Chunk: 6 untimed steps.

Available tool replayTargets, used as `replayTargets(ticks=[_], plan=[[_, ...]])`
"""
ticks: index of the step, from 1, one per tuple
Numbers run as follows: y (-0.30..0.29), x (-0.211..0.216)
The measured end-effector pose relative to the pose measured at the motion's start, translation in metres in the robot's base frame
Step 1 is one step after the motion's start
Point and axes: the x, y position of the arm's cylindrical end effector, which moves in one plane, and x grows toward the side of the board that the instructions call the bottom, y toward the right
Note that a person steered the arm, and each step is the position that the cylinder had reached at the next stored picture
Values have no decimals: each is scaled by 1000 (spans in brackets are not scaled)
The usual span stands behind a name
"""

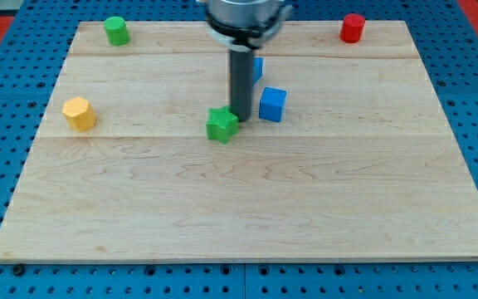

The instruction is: Push the blue cube towards the right center of the board

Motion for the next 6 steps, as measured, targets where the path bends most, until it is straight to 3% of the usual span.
replayTargets(ticks=[1, 2, 3, 4, 6], plan=[[30, -18], [131, -6], [167, -3], [115, -3], [99, -21]])
